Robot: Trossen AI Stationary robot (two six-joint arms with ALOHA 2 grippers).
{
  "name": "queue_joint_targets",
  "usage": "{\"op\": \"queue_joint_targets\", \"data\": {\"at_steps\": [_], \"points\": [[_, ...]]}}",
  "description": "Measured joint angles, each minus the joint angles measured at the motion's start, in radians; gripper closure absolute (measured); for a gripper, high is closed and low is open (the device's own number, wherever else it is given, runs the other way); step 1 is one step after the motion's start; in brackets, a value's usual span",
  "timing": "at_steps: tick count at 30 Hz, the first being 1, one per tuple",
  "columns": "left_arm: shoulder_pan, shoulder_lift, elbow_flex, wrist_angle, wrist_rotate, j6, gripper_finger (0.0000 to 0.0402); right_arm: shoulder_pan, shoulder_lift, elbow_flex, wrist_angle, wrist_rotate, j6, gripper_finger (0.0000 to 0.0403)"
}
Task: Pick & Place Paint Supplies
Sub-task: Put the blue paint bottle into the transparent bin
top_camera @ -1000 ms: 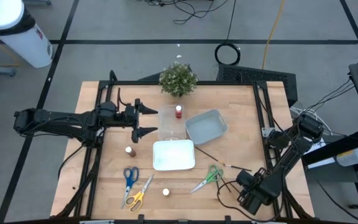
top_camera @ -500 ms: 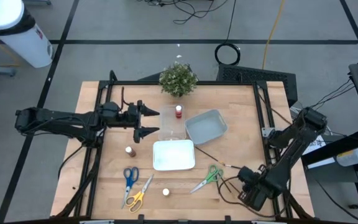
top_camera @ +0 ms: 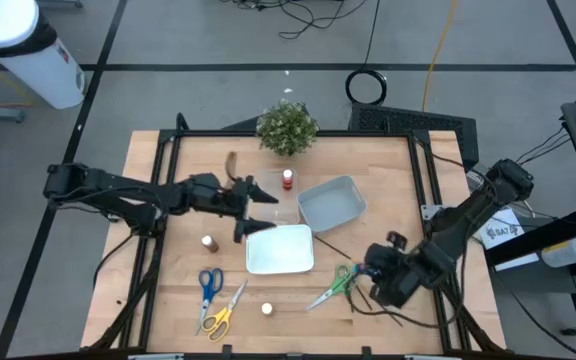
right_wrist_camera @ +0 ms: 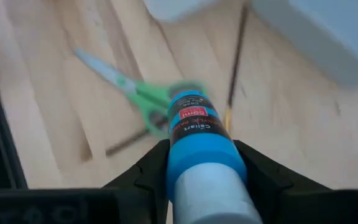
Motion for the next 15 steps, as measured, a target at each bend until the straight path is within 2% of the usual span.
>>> {"op": "queue_joint_targets", "data": {"at_steps": [7,15], "points": [[-0.079,0.204,0.251,-0.198,0.000,0.063,0.0034,-0.152,0.000,0.000,0.225,-0.081,-0.393,0.0270],[-0.135,0.394,0.424,-0.238,0.001,0.103,0.0034,-0.252,0.000,0.000,0.320,-0.079,-0.628,0.0270]]}}
